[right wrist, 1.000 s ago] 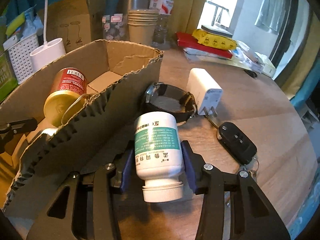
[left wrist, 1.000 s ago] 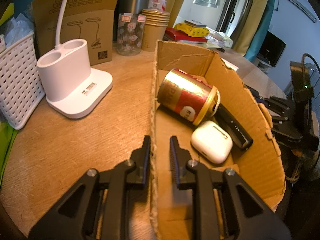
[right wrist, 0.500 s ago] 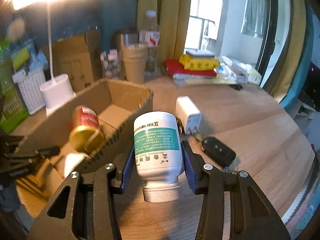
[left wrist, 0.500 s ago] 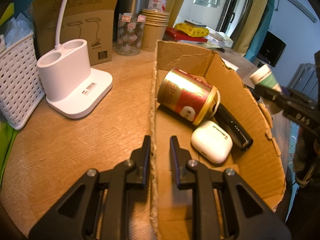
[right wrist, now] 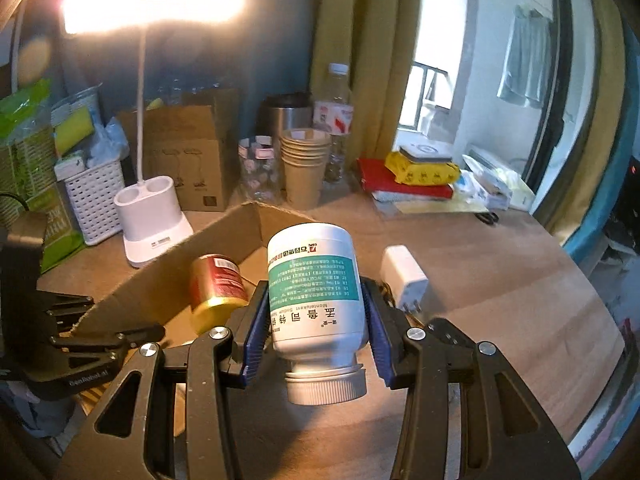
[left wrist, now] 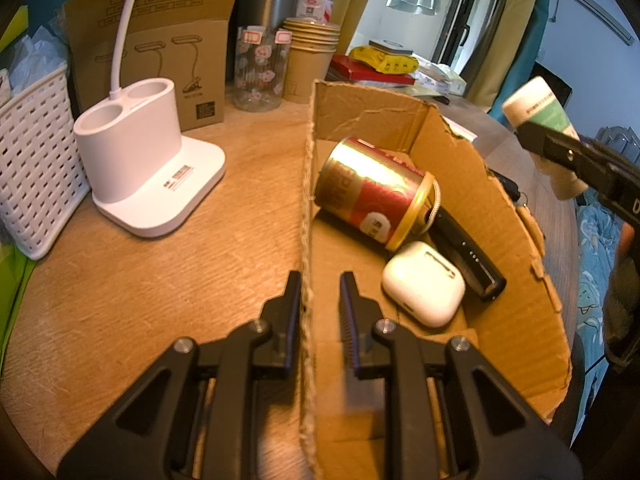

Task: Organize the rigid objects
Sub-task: 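Lift the white pill bottle with the right gripper over the box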

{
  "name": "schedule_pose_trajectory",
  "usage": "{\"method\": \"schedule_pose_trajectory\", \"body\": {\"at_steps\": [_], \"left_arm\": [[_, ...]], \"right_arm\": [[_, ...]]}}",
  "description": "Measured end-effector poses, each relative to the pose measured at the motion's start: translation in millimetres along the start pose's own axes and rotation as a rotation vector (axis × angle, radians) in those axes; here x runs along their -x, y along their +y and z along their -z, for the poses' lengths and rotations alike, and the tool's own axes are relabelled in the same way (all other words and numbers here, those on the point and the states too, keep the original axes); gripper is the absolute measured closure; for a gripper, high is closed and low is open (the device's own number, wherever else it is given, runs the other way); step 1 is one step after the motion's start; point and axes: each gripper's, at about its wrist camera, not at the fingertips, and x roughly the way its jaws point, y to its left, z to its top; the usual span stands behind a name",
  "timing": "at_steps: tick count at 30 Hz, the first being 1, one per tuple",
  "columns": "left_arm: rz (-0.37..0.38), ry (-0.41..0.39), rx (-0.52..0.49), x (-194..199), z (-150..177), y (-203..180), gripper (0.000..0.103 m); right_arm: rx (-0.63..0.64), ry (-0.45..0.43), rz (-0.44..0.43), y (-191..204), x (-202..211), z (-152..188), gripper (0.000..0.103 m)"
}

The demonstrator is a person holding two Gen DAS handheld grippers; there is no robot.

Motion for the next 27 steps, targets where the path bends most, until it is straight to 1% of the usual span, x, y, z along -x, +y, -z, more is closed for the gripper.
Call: {"method": "schedule_pose_trajectory", "body": {"at_steps": [8, 21, 25, 27], "left_arm": [[0.0, 0.0, 0.0, 0.1, 0.0, 0.1, 0.083], [0.0, 0.0, 0.0, 0.1, 0.0, 0.0, 0.083], [0.0, 0.0, 0.0, 0.2, 0.1, -0.1, 0.083], [0.0, 0.0, 0.0, 0.1, 0.0, -0.1, 0.083]], "right_arm": [[0.044, -0.008, -0.02, 16.3, -9.0, -13.6, 0.056], [0.009, 0.02, -0.06, 31.0, -33.6, -23.8, 0.056], [-0.004, 0.044, -0.06, 33.7, -44.4, -22.5, 0.056], [-0.001, 0.053, -0.047, 35.4, -48.5, -20.4, 0.056]]}}
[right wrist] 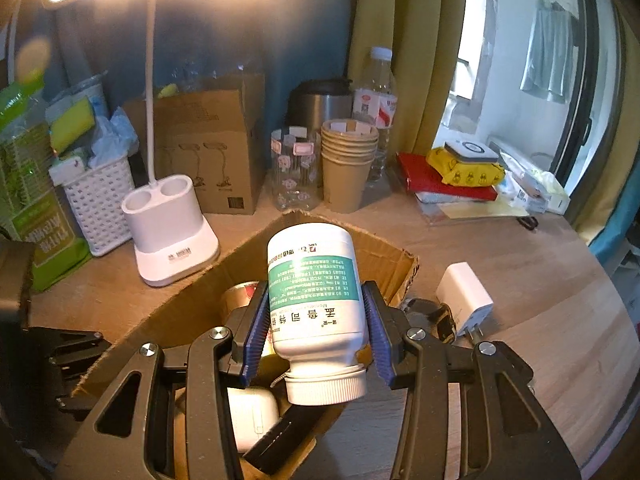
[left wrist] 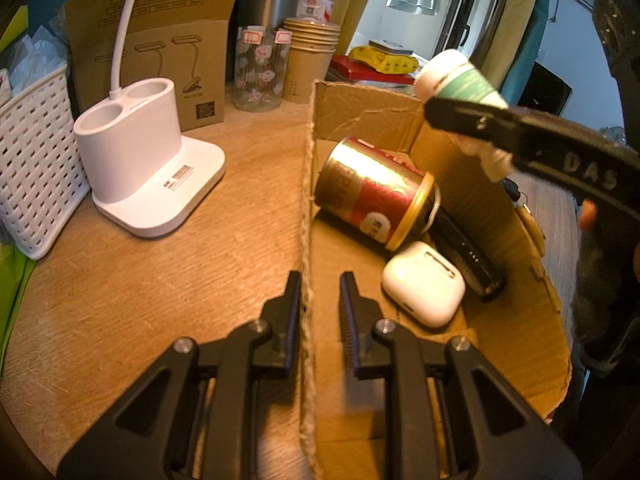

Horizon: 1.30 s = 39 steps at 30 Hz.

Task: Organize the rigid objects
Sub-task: 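Lift the white pill bottle with the right gripper over the box, then set the pill bottle upright in the box and open the right gripper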

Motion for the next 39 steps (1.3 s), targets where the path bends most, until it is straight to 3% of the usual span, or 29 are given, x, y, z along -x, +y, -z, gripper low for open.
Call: {"method": "schedule_pose_trajectory", "body": {"at_steps": [14, 39], "left_arm": [[0.0, 0.0, 0.0, 0.0, 0.0, 0.0, 0.083], [0.0, 0.0, 0.0, 0.1, 0.0, -0.1, 0.083]], "right_arm": [[0.026, 0.047, 0.098, 3.8, -17.1, 8.6, 0.056], [-0.034, 0.01, 0.078, -14.9, 2.5, 9.5, 0.053]]}}
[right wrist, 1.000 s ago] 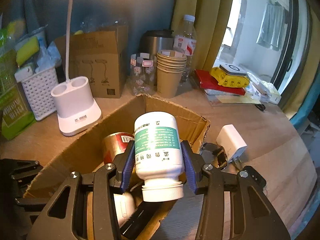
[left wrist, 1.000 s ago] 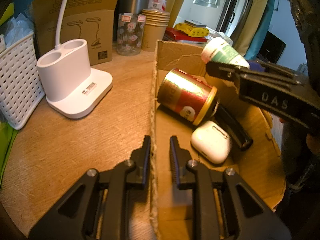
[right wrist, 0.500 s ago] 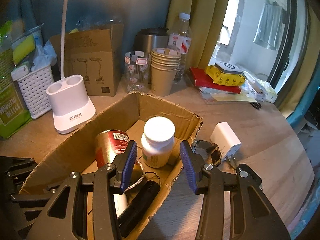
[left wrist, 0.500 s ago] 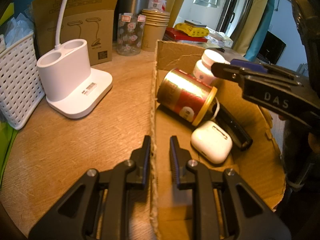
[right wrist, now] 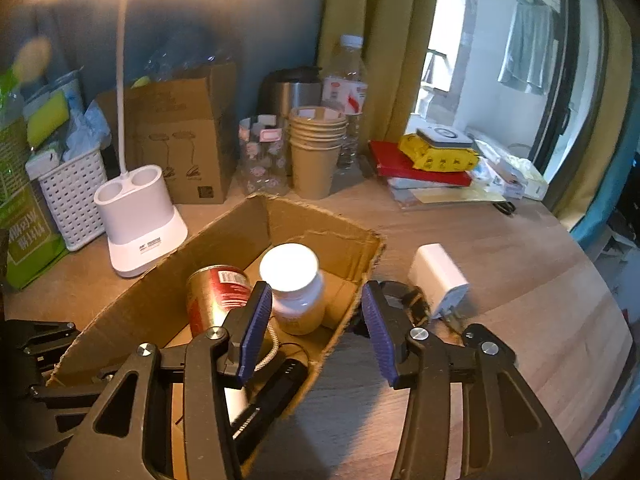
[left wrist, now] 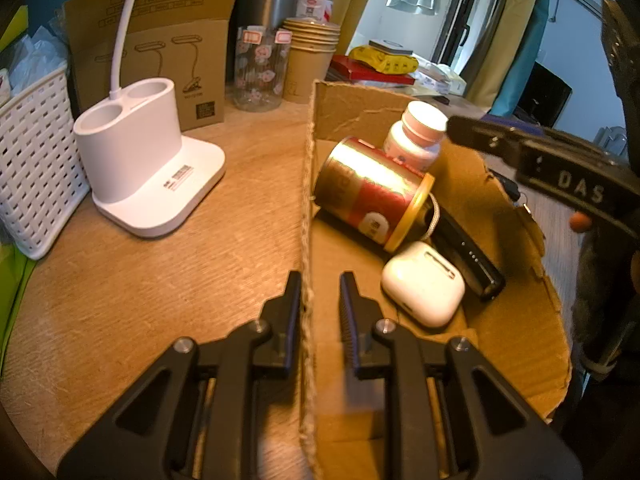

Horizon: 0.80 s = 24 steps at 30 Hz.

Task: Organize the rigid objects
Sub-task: 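Set the pill bottle upright in the box and open the right gripper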

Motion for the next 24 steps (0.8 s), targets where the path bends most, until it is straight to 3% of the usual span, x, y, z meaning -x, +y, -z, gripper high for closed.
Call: {"method": "schedule_pose_trajectory", "body": {"at_steps": [24], "left_arm": [[0.0, 0.0, 0.0, 0.0, 0.0, 0.0, 0.083]], "right_arm": [[-0.177, -0.059, 0.127, -90.8, 42.3, 15.6, 0.049]]}}
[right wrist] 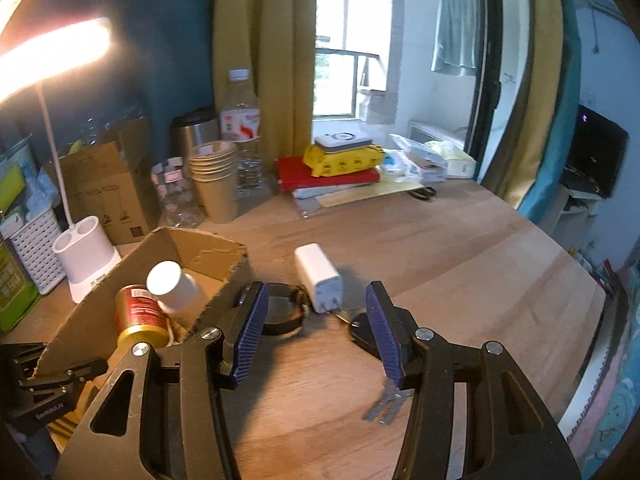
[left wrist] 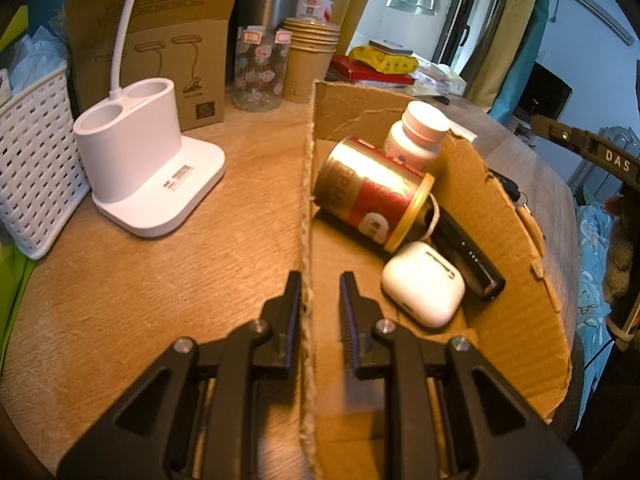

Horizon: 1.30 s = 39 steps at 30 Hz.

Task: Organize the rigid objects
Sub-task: 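Set the pill bottle upright in the box and open the right gripper, then move the right gripper to the black car key and grasp it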

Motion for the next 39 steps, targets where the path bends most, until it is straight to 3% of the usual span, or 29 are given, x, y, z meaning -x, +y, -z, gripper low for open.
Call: {"method": "schedule_pose_trajectory", "body": {"at_steps": [6, 8, 13, 23, 39], "left_arm": [[0.0, 0.0, 0.0, -0.1, 0.0, 0.0, 0.083], [0.0, 0.0, 0.0, 0.0, 0.0, 0.0, 0.083], [0.0, 0.0, 0.0, 0.0, 0.0, 0.0, 0.083], [0.0, 0.0, 0.0, -0.1, -0.1, 0.2, 0.083], [0.0, 0.0, -0.001, -0.1, -0.1, 0.0, 0.083]], "right_arm": [[-0.017, 0.01, 0.032, -17.0, -1.5, 5.1, 0.048], [-0.031, 0.018, 0.048, -25.3, -4.5, 7.7, 0.04], [-0.039, 0.041, 0.063, -39.4, -15.9, 14.4, 0.036], [-0.005, 0.168, 0.085, -50.3, -67.0, 34.9, 0.035], [0.058, 0.229, 0.076, -52.0, -100.1, 39.0, 0.035]]}}
